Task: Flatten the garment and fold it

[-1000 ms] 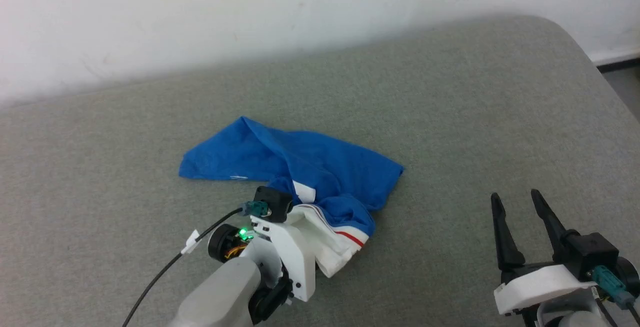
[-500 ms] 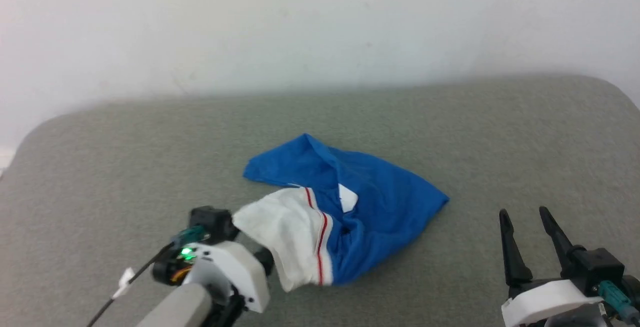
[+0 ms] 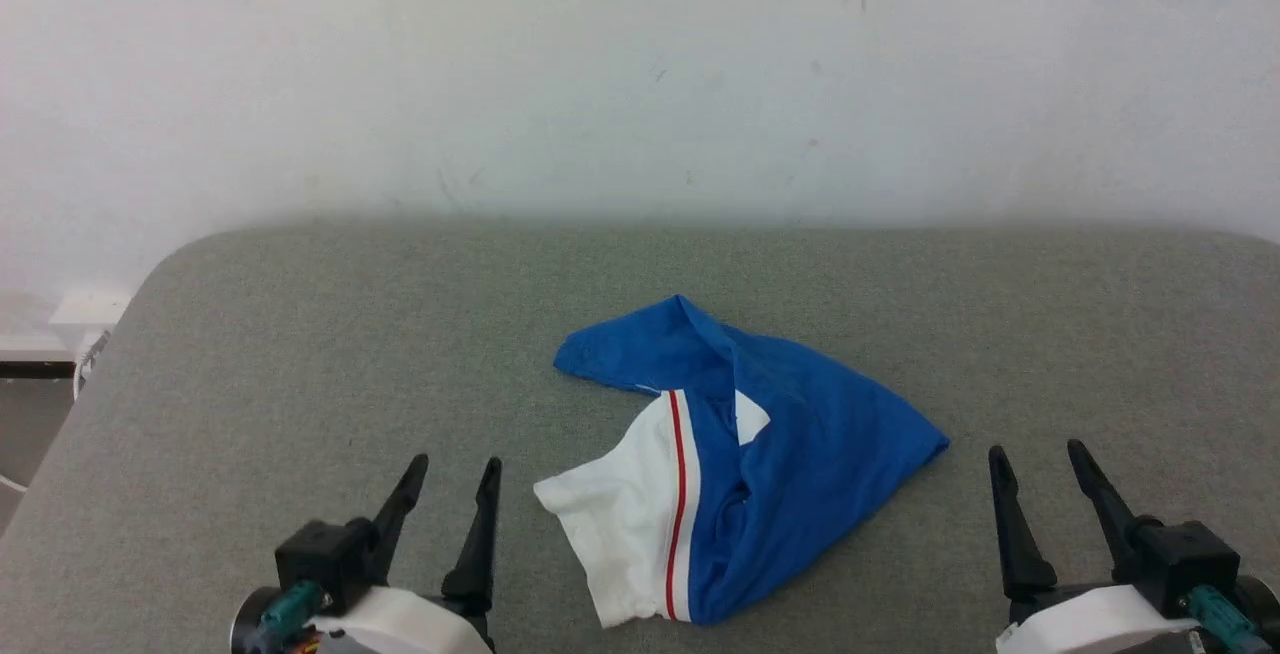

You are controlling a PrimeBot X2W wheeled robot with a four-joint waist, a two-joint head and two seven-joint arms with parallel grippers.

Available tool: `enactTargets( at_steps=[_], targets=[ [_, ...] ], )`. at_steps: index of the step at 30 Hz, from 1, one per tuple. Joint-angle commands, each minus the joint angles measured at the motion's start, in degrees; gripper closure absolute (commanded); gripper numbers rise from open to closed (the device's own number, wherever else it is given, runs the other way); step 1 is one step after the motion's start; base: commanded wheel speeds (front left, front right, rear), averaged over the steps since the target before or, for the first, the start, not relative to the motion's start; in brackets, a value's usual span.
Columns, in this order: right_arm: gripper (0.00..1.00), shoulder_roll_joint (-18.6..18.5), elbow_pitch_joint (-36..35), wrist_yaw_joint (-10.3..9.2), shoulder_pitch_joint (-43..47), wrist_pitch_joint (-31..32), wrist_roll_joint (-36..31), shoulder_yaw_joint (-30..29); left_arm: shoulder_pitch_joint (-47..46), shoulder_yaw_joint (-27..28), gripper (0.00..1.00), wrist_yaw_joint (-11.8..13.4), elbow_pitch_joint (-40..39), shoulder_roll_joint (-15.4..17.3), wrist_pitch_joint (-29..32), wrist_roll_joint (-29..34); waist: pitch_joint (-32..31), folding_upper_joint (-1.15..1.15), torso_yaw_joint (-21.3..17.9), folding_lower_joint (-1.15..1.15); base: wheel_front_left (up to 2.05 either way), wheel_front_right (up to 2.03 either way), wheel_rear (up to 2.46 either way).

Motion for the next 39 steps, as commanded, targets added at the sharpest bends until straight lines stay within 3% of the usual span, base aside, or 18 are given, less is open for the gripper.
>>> enactTargets(
  at_steps=[1, 10, 22, 31, 37, 38, 39],
  targets=[
    [0.00, 0.1, -0.4, -0.05, 0.5, 0.2, 0.1, 0.2, 1.5, 0.9, 0.00, 0.3, -0.8, -0.8, -0.3, 1.3, 0.0, 0.00, 0.1, 0.01, 0.00, 0.00, 0.00],
    [0.00, 0.1, -1.0, -0.05, 0.3, 1.0, -0.2, 1.4, 4.0, -1.2, 0.00, -0.8, 2.8, -2.0, 1.8, 6.3, 1.4, 0.00, -1.3, 0.01, 0.00, 0.00, 0.00],
    [0.00, 0.1, -2.5, -0.05, -1.8, 1.1, -0.3, 1.6, -9.3, -6.5, 0.00, -0.4, 4.4, -1.1, 27.3, 7.1, 9.0, 0.00, -4.3, 0.01, 0.00, 0.00, 0.00],
    [0.00, 0.1, -2.2, -0.05, -4.0, 0.6, -0.1, 2.0, -17.5, -8.5, 0.00, 0.3, 8.1, 1.0, 39.1, 9.7, 13.1, 0.00, -6.4, 0.01, 0.00, 0.00, 0.00],
    [0.00, 0.1, -2.1, -0.05, -5.0, 0.3, 0.1, 1.9, -18.5, -9.1, 0.00, -1.9, 10.8, 1.4, 45.4, 6.8, 14.9, 0.00, -6.9, 0.01, 0.00, 0.00, 0.00],
    [0.00, 0.1, -2.1, -0.05, -5.1, 0.3, 0.1, 1.9, -18.4, -9.1, 0.30, -2.1, 11.0, 1.4, 45.9, 6.3, 15.0, 0.00, -6.9, 0.01, 0.00, 0.00, 0.00],
    [0.00, 0.1, -2.0, -0.05, -5.2, 0.2, 0.1, 2.0, -18.4, -9.0, 0.89, -2.2, 11.0, 1.4, 46.0, 6.1, 15.2, 0.00, -6.8, 0.01, 0.00, 0.00, 0.00]
  ],
)
